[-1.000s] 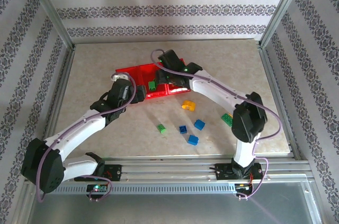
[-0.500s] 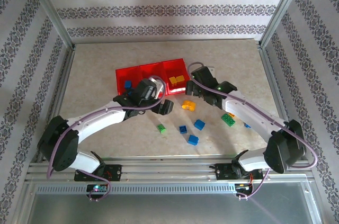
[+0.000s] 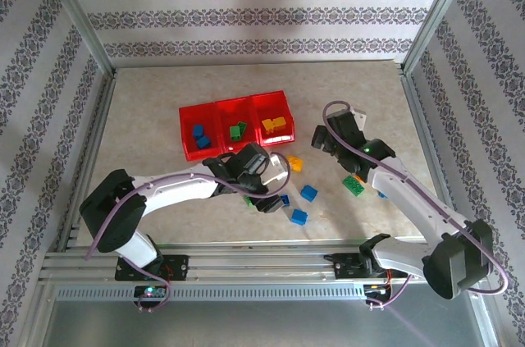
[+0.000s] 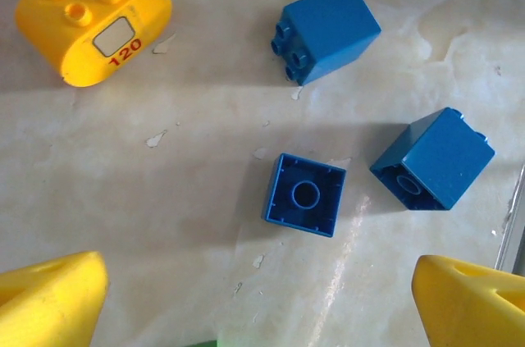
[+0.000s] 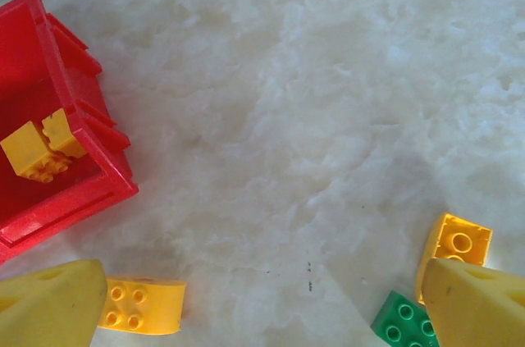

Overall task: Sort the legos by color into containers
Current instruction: Pick up the lego from the middle-left of the table.

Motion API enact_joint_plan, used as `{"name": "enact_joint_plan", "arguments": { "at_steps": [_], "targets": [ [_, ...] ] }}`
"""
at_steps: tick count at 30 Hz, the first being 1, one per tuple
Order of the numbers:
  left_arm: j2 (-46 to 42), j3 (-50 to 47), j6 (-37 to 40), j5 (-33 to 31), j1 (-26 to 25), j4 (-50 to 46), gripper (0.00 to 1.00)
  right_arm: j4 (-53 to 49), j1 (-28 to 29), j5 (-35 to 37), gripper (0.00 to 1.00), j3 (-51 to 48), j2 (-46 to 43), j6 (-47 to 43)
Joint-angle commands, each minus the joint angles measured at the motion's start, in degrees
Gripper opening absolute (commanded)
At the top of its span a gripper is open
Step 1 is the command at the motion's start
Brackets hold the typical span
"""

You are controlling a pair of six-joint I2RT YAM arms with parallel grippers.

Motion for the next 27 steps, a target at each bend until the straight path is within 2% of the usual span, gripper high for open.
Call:
{"name": "enact_joint_plan", "arguments": {
  "at_steps": [1,9,16,27],
  "targets": [
    [0.77,-1.84,5.54,2.5,-0.55,7.85,0.94,-0.63,-0.81,1.25,0.98,-1.41,-1.56,1.38],
    [4.08,-2.61,11.41,3.07,-1.67,10.85,0.86,-0.45,-2.17,0.7,0.98,-2.28,-2.33,2.01],
    [7.56,-1.61,16.2,2.62,-3.01,9.62,0.85,-0.45,-2.84,0.52,0.98,-2.54,-2.13,2.93],
    [11.83,0.18,14.14,1.18,-3.72,13.41,0.84,-0.36,-3.1,0.32,0.98,-2.71,-2.09,3.12]
  ]
}}
